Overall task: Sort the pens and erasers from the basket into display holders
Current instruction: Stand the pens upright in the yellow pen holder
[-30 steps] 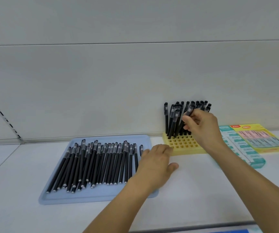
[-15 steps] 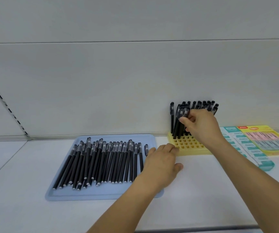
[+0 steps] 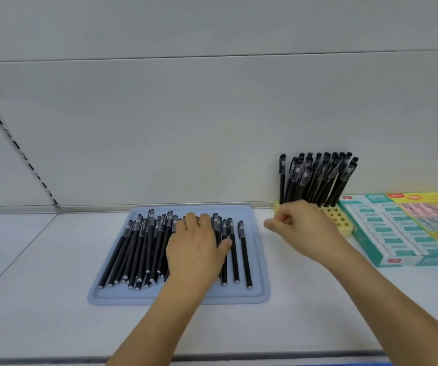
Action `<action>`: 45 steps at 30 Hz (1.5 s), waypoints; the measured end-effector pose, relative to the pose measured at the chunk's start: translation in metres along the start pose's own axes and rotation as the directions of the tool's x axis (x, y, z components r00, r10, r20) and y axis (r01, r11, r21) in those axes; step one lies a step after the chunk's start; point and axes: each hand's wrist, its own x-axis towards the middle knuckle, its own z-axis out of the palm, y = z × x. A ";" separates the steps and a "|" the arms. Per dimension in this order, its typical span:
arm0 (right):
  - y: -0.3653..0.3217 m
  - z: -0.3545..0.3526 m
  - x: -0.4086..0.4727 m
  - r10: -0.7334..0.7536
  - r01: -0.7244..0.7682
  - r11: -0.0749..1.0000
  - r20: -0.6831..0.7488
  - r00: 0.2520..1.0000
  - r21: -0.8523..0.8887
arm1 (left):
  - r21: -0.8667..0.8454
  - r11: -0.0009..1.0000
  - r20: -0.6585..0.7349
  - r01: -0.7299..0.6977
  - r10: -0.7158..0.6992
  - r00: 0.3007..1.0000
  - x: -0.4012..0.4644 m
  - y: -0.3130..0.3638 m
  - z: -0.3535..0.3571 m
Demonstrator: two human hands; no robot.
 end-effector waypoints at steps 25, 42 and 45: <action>0.042 -0.025 0.003 0.251 -0.113 0.859 -0.217 0.943 0.499 | -0.757 0.642 0.060 0.119 -0.113 0.992 0.026 0.002 -0.007; 0.065 -0.015 0.042 0.130 -0.062 0.954 -0.217 0.967 0.292 | -0.963 0.018 0.268 0.267 0.081 0.960 0.006 0.043 -0.023; 0.064 -0.010 0.043 0.152 -0.092 0.961 -0.220 0.964 0.261 | -0.960 -0.006 0.277 0.279 0.107 0.955 0.006 0.042 -0.022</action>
